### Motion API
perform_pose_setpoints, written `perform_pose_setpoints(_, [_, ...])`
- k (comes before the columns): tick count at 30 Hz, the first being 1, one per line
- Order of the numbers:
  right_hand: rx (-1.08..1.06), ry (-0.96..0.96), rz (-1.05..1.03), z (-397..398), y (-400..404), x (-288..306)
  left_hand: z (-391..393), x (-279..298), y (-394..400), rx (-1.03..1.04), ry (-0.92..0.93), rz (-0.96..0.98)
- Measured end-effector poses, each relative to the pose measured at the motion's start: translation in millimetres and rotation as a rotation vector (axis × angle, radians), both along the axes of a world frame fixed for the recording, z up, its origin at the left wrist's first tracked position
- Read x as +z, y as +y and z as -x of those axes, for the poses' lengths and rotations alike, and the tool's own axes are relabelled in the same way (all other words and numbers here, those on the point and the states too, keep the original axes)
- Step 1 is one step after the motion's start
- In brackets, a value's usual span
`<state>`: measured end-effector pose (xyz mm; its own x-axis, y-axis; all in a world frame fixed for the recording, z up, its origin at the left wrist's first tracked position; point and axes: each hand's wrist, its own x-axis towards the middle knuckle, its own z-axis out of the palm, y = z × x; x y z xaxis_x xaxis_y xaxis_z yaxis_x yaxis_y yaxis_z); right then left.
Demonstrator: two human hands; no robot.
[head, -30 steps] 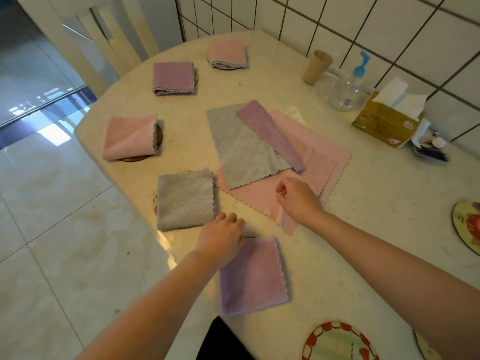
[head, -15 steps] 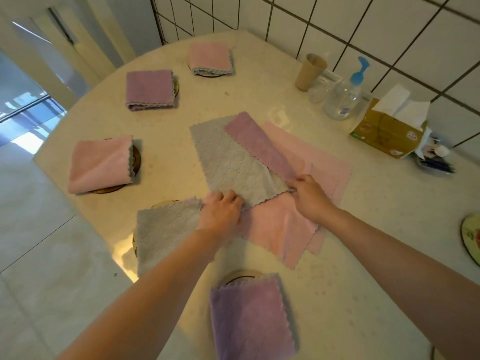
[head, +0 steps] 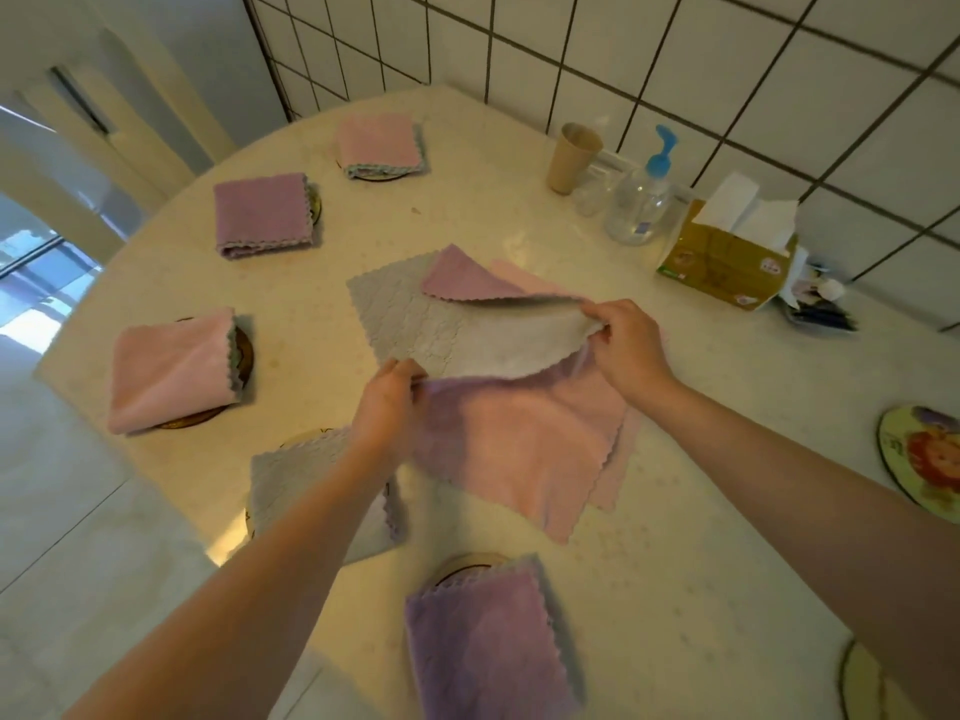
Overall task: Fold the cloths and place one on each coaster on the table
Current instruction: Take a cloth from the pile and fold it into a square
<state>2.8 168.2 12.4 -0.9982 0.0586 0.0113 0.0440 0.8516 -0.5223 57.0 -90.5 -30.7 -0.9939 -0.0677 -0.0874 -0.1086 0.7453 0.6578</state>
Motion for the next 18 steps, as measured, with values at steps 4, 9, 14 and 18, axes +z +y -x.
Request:
perform_pose_setpoints(4, [-0.231,0.066,0.365,7,11,28,16,47,3,0.155,0.104,-0.157])
perform_pose_setpoints(9, [-0.46,0.097,0.75,-5,51,69,16,87,40,0.04,0.377,-0.083])
perform_pose_setpoints(14, [-0.433,0.204,0.592,-70,125,83,-18,99,106,-0.149,0.493,-0.029])
perform_pose_setpoints(18, [-0.403,0.237,0.381,-126,191,78,-55,100,159,-0.301,0.523,0.018])
